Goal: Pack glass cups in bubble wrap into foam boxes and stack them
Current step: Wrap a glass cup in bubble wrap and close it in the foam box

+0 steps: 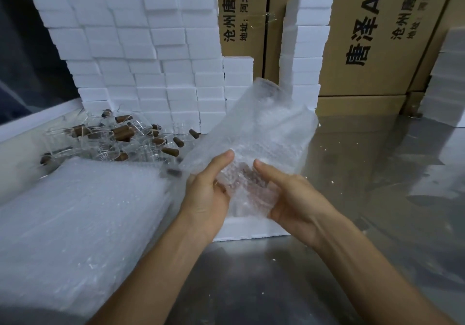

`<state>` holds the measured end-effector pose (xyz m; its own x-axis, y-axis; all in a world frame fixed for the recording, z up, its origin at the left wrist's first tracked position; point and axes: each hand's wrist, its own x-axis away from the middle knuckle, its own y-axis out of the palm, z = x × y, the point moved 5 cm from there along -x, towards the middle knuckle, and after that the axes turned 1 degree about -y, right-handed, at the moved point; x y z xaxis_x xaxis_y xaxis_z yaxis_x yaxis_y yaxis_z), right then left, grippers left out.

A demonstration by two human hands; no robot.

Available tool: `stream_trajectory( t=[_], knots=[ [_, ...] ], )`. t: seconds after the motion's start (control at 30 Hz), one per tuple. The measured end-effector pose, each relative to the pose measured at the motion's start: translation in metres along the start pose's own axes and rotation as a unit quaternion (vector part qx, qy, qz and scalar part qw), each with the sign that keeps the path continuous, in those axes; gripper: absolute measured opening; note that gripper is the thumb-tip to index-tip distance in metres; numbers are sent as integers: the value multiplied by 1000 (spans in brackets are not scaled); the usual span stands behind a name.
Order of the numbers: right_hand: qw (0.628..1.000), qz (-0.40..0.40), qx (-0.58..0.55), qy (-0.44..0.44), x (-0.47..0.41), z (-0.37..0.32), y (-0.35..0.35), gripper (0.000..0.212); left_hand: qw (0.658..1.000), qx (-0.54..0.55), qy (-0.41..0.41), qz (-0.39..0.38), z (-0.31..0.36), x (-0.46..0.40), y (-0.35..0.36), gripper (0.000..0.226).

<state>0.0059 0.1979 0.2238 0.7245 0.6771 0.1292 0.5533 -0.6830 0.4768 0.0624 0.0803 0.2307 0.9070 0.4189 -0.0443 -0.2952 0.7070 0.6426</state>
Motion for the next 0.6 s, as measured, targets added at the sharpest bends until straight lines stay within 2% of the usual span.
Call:
stream_trajectory(
  t=[0.13,0.2,0.33,0.5,0.6],
  knots=[
    [992,94,35,-77,2,-8,-9,17,994,-98,34,38,-5,1,-1,58],
    [981,133,69,-126,3,-15,-13,10,988,-146,35,39,-3,1,-2,60],
    [951,172,125,-224,7,-28,-16,8,984,-178,0,3,2,0,-5,79],
    [916,169,196,-306,11,-34,-15,18,969,-232,-45,-70,5,3,-5,71],
    [911,151,205,-324,11,-32,-12,19,973,-215,-48,-66,4,5,-3,54]
  ],
)
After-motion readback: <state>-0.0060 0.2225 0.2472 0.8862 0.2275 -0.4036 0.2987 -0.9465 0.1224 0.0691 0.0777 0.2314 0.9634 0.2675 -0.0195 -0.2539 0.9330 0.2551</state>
